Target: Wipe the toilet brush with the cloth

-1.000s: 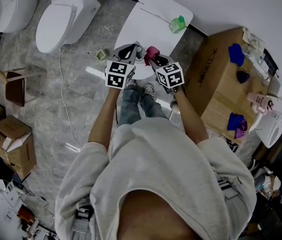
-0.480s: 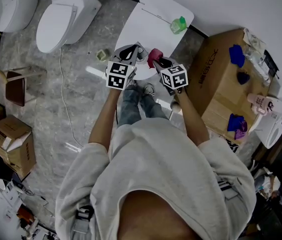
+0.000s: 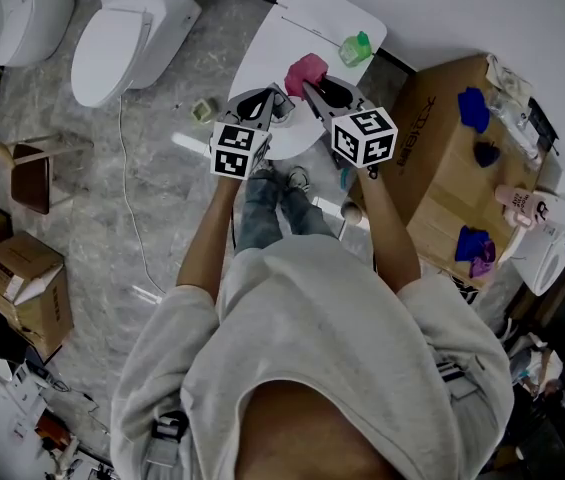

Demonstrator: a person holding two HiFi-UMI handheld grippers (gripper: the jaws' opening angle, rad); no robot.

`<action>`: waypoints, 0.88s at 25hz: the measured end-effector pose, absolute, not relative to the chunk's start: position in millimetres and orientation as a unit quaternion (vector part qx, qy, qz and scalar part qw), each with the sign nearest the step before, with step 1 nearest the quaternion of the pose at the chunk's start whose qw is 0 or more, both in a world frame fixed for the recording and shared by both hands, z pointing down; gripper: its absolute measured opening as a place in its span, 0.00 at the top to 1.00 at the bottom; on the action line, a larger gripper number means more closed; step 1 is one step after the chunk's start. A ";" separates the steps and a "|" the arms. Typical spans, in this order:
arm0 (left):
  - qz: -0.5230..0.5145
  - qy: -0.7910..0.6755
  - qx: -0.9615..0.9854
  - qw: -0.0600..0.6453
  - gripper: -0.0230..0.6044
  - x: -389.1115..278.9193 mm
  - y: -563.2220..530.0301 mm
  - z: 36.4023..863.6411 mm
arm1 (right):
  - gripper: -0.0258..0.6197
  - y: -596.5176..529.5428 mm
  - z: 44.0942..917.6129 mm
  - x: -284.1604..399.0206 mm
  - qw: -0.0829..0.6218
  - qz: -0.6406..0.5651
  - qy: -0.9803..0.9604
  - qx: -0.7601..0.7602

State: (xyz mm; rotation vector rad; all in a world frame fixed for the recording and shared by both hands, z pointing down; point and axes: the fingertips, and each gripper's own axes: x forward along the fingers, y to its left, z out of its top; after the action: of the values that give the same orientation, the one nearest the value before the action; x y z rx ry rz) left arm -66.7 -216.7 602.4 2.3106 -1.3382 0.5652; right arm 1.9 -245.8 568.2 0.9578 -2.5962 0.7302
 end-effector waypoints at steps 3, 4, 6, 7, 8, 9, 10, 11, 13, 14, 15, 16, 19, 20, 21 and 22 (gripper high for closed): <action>0.203 -0.481 0.828 0.205 0.93 -67.5 -216.8 602.7 | 0.81 -249.3 559.3 -9.7 0.120 0.262 -0.901 0.324; 0.203 -0.481 0.828 0.205 0.93 -67.6 -216.8 602.8 | 0.81 -248.7 561.4 -12.4 0.120 0.267 -0.901 0.321; 0.203 -0.482 0.827 0.205 0.93 -67.5 -217.1 603.0 | 0.81 -244.3 570.4 -15.9 0.129 0.277 -0.899 0.314; 0.203 -0.482 0.827 0.205 0.93 -67.4 -217.4 603.1 | 0.81 -241.0 576.3 -16.9 0.135 0.283 -0.898 0.310; 0.203 -0.482 0.827 0.206 0.93 -67.4 -217.7 603.2 | 0.81 -237.5 582.4 -17.4 0.141 0.288 -0.896 0.307; 0.203 -0.483 0.827 0.206 0.93 -67.5 -218.1 603.1 | 0.81 -234.2 588.3 -17.5 0.146 0.294 -0.894 0.305; 0.202 -0.483 0.827 0.205 0.93 -67.6 -218.4 602.8 | 0.81 -231.4 594.0 -17.0 0.150 0.300 -0.892 0.304; 0.203 -0.483 0.827 0.205 0.93 -67.7 -218.7 602.4 | 0.81 -229.1 599.5 -16.1 0.153 0.308 -0.889 0.303; 0.204 -0.484 0.826 0.205 0.93 -67.8 -219.0 601.9 | 0.81 -226.4 609.7 -13.2 0.153 0.328 -0.882 0.302; 0.204 -0.483 0.826 0.205 0.93 -67.9 -219.1 601.8 | 0.81 -225.7 614.1 -11.3 0.151 0.339 -0.878 0.303; 0.205 -0.483 0.826 0.204 0.93 -68.0 -219.2 601.8 | 0.81 -225.2 618.0 -9.4 0.150 0.349 -0.874 0.303; 0.205 -0.483 0.826 0.204 0.93 -68.2 -219.3 601.9 | 0.81 -224.8 621.7 -7.7 0.149 0.357 -0.871 0.303; 0.206 -0.483 0.826 0.204 0.93 -67.5 -220.0 602.7 | 0.81 -224.6 633.4 -2.3 0.151 0.374 -0.863 0.305; 0.207 -0.483 0.826 0.204 0.93 -66.7 -220.2 603.0 | 0.81 -224.2 638.0 -0.1 0.154 0.377 -0.860 0.306; 0.207 -0.483 0.826 0.204 0.93 -65.8 -220.3 603.3 | 0.81 -223.5 642.6 2.1 0.159 0.379 -0.858 0.307; 0.207 -0.483 0.826 0.204 0.93 -65.1 -220.3 603.5 | 0.81 -222.7 646.5 4.3 0.163 0.381 -0.857 0.308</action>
State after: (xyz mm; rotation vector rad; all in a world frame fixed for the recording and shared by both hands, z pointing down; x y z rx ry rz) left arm -65.1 -220.3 603.5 2.3036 -1.3459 0.5782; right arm 4.3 -222.7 646.5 0.8774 -2.4435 1.0866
